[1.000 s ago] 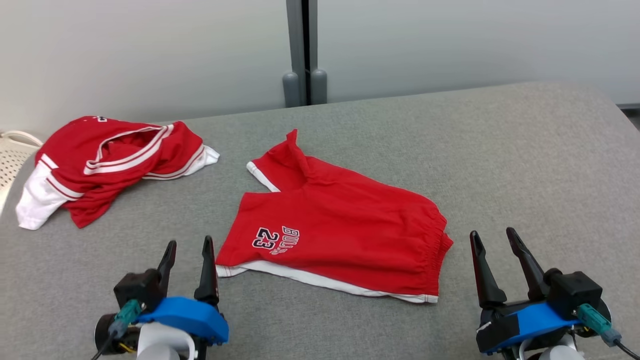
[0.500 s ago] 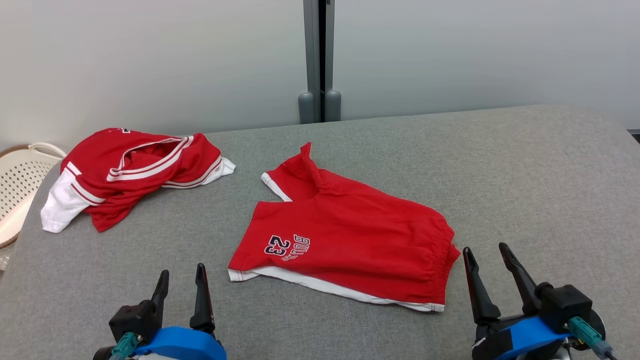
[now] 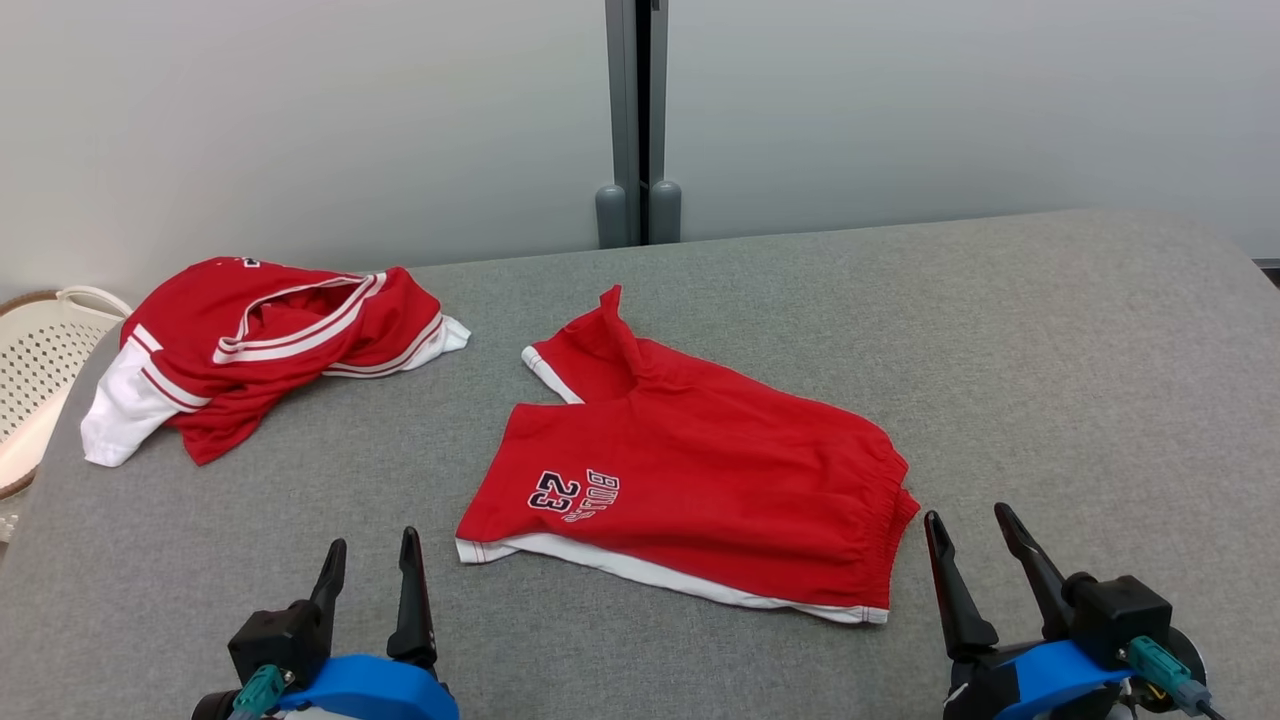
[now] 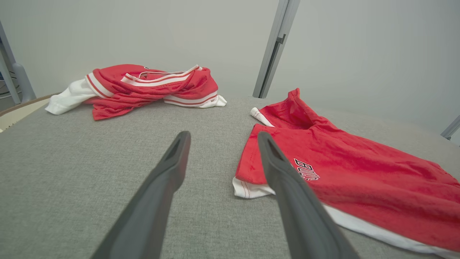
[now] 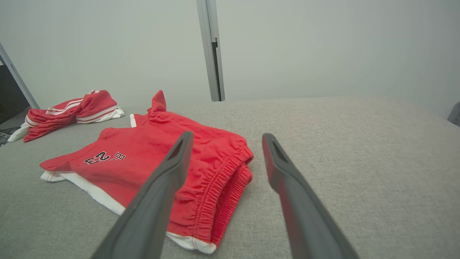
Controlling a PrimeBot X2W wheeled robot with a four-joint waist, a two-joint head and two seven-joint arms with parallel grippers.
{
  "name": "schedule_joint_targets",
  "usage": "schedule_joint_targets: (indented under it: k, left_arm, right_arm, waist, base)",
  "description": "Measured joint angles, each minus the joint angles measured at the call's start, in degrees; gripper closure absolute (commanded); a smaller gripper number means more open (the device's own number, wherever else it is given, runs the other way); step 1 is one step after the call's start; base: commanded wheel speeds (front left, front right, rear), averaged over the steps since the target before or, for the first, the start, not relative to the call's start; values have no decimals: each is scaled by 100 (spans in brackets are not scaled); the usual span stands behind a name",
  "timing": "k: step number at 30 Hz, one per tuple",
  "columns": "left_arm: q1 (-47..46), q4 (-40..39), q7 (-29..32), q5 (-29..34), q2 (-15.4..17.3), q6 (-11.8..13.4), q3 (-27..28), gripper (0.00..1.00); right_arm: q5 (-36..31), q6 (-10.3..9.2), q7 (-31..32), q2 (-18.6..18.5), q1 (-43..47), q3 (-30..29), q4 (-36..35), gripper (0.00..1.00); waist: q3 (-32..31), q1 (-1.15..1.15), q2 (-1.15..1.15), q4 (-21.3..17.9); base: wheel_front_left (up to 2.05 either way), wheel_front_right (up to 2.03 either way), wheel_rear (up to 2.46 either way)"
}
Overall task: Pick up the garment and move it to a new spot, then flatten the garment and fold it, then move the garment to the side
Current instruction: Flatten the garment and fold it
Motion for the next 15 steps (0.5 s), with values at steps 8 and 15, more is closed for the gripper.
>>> schedule_joint_targets:
  k: [8,15]
  left_arm:
    - [0,70,0,89,-19,-49,11,0]
    - [-2,129,0,131,-37,-75,-24,0]
  right_arm:
    - [-360,0,-1,0,40,43,267,0]
    - [-1057,1,14,-86,217,133,1003,0]
  waist:
    - [13,0,1,39]
    - [121,0,1,184]
  base:
    - [0,0,0]
    - [0,0,0]
